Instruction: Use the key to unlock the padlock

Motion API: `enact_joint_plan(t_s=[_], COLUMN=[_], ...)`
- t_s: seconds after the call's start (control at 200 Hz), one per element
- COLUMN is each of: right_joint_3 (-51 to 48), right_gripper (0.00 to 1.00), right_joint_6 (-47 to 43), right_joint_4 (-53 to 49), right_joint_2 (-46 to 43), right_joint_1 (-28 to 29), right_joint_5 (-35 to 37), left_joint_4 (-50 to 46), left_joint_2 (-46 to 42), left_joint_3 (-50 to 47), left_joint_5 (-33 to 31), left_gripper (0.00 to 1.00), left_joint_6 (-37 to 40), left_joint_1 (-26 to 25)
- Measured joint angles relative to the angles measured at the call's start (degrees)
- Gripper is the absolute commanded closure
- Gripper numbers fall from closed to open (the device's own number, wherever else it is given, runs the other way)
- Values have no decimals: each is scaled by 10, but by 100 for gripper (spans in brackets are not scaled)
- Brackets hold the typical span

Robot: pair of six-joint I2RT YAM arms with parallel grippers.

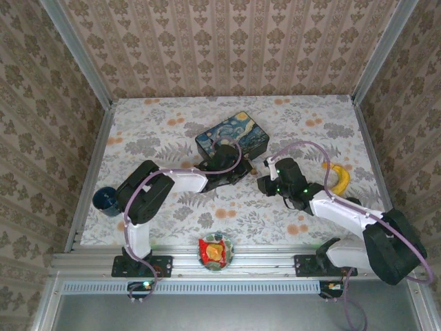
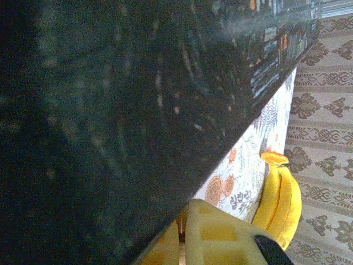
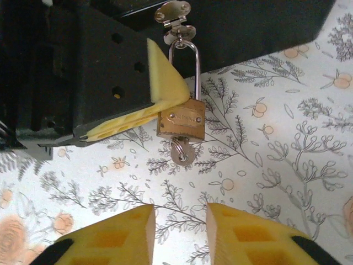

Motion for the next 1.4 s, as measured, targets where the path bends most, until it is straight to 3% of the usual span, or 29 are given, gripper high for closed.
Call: enact_joint_plan(t_s=[0.34, 1.01, 1.18, 1.32, 1.4], right_joint_3=[67, 116, 121, 121, 121], right_gripper=[68, 75, 81, 100, 100], right_joint_6=[-56, -86, -86, -79, -78], right_joint_4=[-20, -38, -37, -37, -35], right_joint_2=[97, 167, 178, 178, 179], right_joint_1=[51, 57, 59, 58, 51], right_joint_5=[69, 128, 141, 140, 124], left_joint_4=[-9, -32, -35, -35, -36], left_joint_2=[0, 0, 0, 0, 0], left_joint_3=[7, 20, 20, 21, 21], left_joint_5=[18, 40, 39, 41, 41], left_gripper=[100, 100, 100, 100, 100], left_joint_6=[-8, -9, -7, -7, -7], left_joint_1=[4, 9, 12, 12, 12])
